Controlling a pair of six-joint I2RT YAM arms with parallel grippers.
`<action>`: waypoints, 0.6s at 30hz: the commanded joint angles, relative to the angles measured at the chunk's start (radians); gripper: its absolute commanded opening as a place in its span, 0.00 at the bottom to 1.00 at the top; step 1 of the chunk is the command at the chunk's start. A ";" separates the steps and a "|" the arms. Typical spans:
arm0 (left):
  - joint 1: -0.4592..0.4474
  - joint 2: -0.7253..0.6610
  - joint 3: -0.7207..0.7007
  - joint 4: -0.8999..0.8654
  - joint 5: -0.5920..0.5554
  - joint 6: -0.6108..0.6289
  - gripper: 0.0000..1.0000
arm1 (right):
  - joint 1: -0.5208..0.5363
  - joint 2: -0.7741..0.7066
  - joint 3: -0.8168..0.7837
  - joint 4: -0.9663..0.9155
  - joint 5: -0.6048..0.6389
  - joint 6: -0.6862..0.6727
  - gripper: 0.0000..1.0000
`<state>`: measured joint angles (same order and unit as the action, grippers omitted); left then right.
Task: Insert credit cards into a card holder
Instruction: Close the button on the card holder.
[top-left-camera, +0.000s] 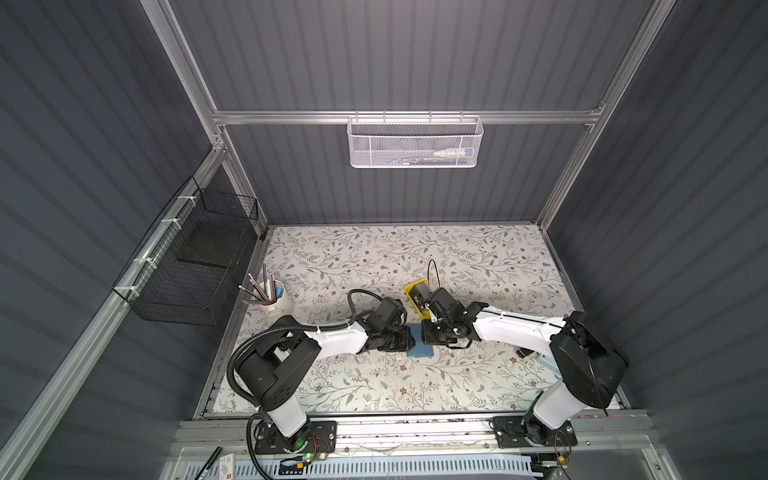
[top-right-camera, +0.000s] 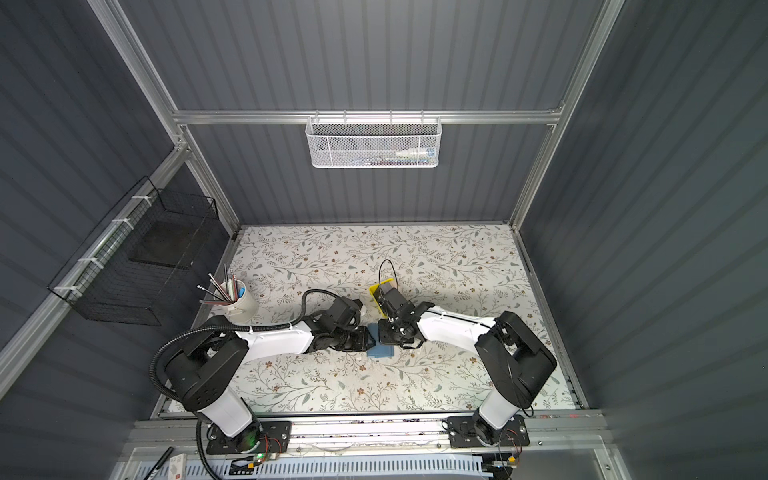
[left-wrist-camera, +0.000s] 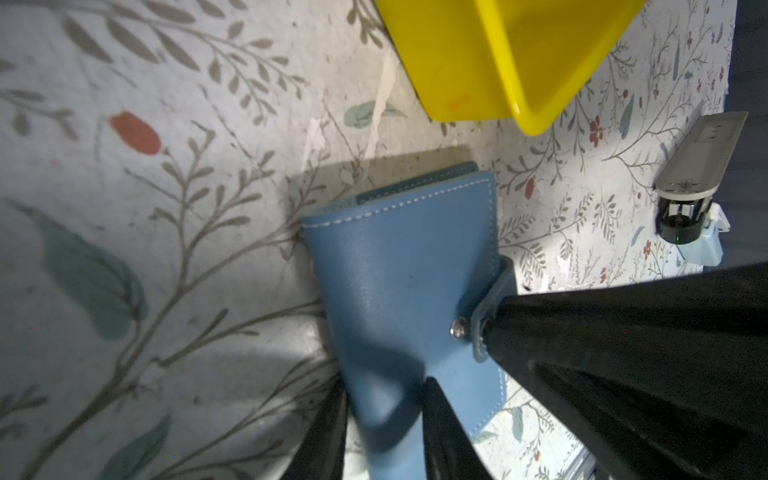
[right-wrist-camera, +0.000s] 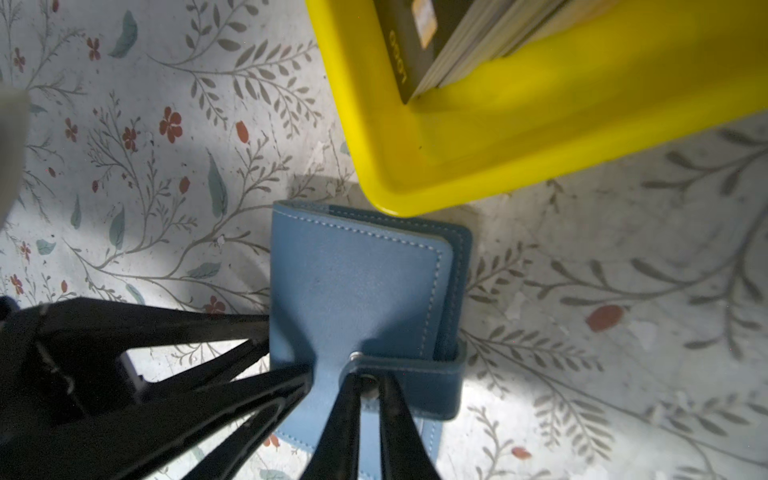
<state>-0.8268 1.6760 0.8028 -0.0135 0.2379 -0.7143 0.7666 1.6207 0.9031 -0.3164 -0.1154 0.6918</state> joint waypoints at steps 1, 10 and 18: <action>-0.010 0.013 -0.017 0.004 0.002 -0.007 0.32 | 0.003 -0.015 -0.020 -0.025 0.017 0.004 0.14; -0.012 0.010 -0.021 0.014 0.003 -0.005 0.32 | 0.003 0.003 -0.021 0.008 -0.009 0.013 0.15; -0.021 0.015 -0.016 0.014 0.003 -0.007 0.32 | 0.003 0.001 -0.024 0.041 -0.022 0.021 0.15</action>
<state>-0.8379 1.6760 0.7971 0.0021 0.2382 -0.7170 0.7666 1.6203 0.8909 -0.2878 -0.1326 0.7033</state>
